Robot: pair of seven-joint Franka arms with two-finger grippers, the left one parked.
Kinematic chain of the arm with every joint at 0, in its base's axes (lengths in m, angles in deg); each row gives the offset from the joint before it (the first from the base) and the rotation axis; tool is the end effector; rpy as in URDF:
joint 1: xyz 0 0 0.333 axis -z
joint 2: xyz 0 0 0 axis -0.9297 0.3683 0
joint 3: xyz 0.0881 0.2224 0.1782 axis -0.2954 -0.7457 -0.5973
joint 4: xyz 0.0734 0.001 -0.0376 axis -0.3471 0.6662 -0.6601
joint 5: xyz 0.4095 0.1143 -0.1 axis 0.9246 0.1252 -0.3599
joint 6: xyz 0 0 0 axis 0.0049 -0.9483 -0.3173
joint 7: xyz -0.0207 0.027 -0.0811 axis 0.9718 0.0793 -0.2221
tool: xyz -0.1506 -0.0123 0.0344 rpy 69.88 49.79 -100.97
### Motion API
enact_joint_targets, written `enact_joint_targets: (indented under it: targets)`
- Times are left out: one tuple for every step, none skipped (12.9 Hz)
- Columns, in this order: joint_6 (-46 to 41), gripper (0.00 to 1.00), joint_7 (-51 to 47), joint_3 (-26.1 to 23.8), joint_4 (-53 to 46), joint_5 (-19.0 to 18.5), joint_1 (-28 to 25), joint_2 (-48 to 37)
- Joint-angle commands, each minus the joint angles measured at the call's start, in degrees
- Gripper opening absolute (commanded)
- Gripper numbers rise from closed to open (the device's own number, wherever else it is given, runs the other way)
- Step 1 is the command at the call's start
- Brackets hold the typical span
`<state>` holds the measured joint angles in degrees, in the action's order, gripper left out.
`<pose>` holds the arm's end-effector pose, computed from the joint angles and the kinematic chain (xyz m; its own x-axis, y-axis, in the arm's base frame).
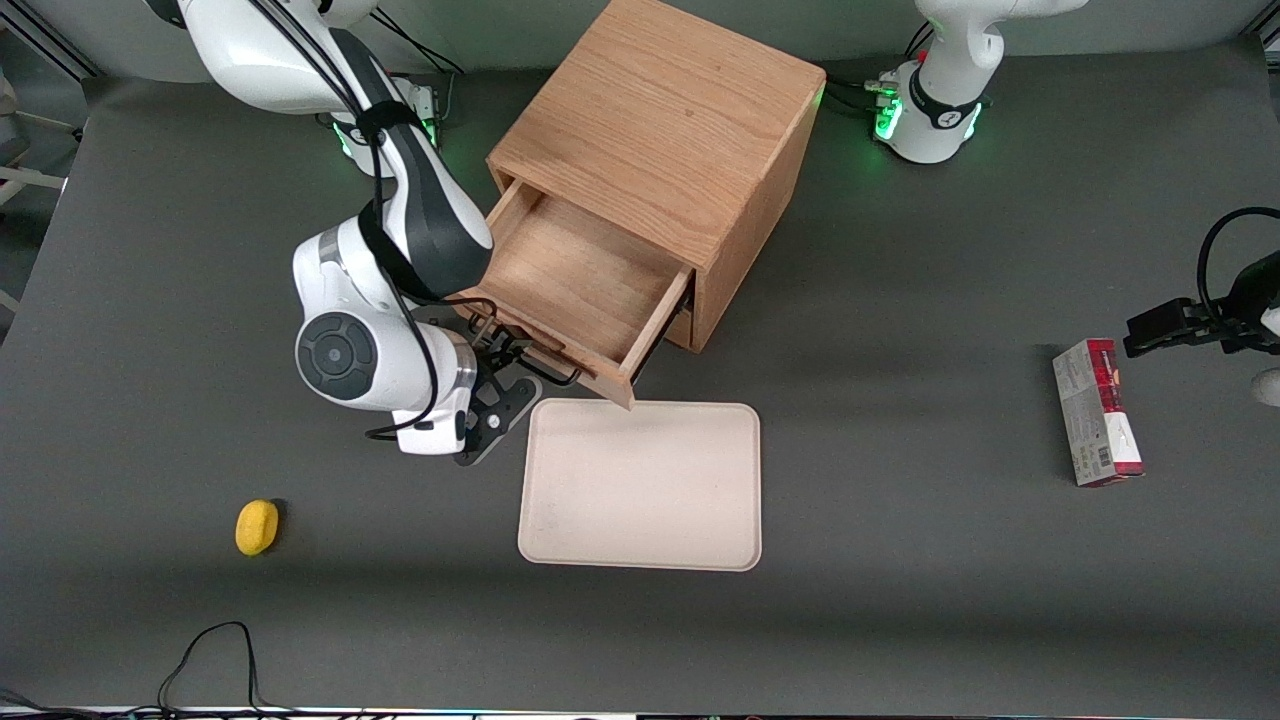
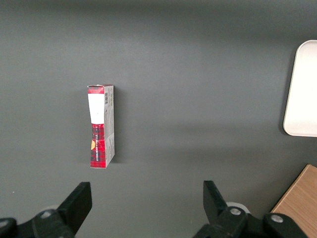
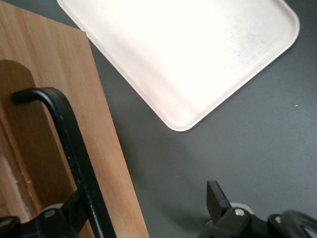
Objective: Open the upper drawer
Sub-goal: 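Pull the upper drawer outward from the cabinet with the right gripper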
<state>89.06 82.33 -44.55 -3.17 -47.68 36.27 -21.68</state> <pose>0.6427 0.3147 0.3141 0.7166 0.6897 -0.1039 0.6521 -0.7153 -0.2512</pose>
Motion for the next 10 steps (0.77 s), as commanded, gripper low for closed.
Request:
enact_joint_targets:
  targets:
    - [-0.44, 1.00, 1.29, -0.11, -4.11, -0.97, 0.83, 2.45]
    - [-0.43, 1.00, 1.21, -0.11, -4.64, -0.97, 1.35, 2.98]
    - [-0.43, 1.00, 1.29, -0.11, -5.25, -0.97, 1.44, 3.33]
    - [-0.43, 1.00, 1.29, -0.11, -6.21, -0.97, 1.79, 3.94]
    - [-0.43, 1.00, 1.29, -0.11, -6.75, -0.97, 2.14, 4.47]
    - [-0.43, 1.00, 1.38, -0.11, -7.27, -0.97, 2.23, 5.09]
    - [-0.43, 1.00, 1.38, -0.11, -8.15, -0.89, 2.50, 5.79]
    - [-0.43, 1.00, 1.38, -0.20, -8.68, -0.88, 3.28, 6.14]
    - [-0.43, 1.00, 1.38, -0.20, -9.03, -0.88, 3.64, 6.49]
    - [-0.43, 1.00, 1.38, -0.20, -9.21, -0.88, 4.25, 6.76]
